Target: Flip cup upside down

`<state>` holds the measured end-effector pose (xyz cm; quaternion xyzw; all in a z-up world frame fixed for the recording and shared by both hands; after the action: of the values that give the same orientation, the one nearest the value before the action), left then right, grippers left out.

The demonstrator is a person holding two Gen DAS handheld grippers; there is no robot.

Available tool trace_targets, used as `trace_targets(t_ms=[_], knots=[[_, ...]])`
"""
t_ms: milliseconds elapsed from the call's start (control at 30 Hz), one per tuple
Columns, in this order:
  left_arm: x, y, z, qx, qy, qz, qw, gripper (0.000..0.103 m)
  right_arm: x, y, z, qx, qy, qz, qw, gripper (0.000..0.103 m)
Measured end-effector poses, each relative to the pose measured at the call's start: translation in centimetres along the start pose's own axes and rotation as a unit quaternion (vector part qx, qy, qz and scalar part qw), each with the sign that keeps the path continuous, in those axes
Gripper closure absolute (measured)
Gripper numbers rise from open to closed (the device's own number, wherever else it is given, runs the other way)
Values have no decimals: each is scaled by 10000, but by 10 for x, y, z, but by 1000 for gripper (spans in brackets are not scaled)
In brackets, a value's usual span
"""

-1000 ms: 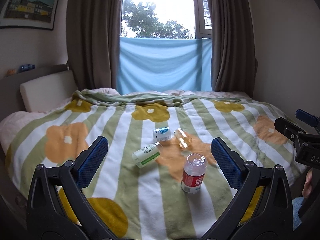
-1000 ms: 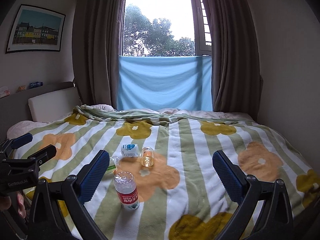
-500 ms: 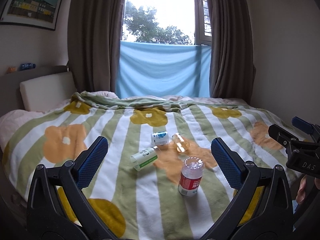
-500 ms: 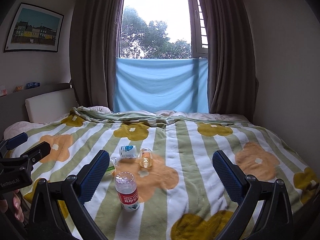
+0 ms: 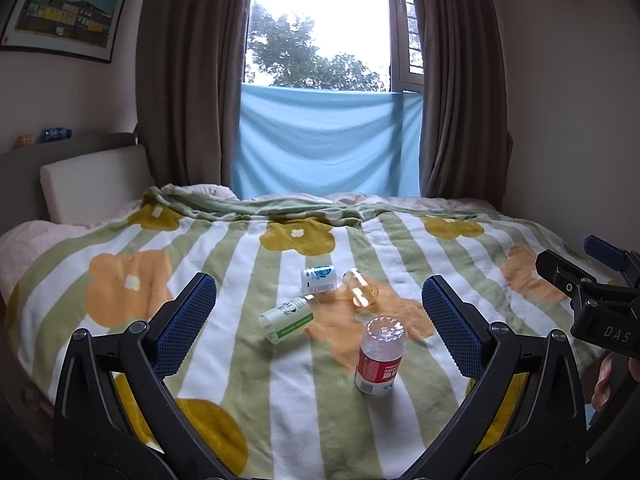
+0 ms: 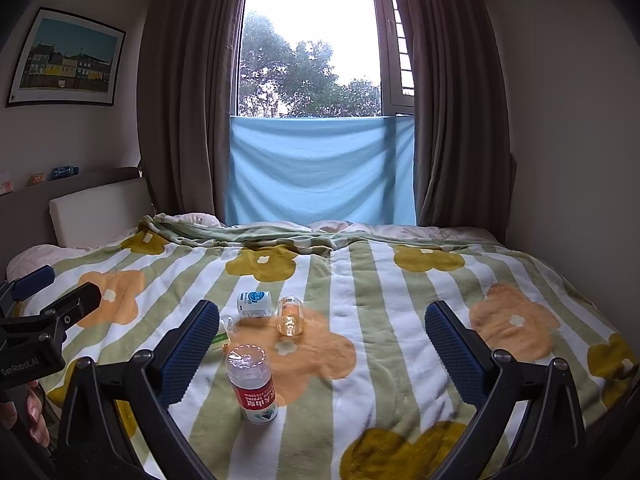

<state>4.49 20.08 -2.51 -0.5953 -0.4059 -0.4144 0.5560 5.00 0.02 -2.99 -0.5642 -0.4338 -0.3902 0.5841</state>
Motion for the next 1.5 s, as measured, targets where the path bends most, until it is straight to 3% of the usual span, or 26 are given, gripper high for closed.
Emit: trace_targets(t_ms=[1267, 1500], knots=[[2, 2, -11, 96, 125, -89, 9998, 0, 2, 0, -3, 5, 13, -4, 10000, 0], [2, 9, -7, 114, -36, 76, 9999, 0, 1, 2, -4, 15, 24, -1, 10000, 0]])
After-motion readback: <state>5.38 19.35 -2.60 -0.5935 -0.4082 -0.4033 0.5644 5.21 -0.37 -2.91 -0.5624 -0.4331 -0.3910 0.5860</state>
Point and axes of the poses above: each gripper's, at about its wrist camera, not at the fingertips, and y roughly the way its jaws point, z to its left, x to its top, the point moved 6 cm from there along y, roughly the way its jaws point, and after that the axes turned 2 degrees about z, right-handed, at the moved point
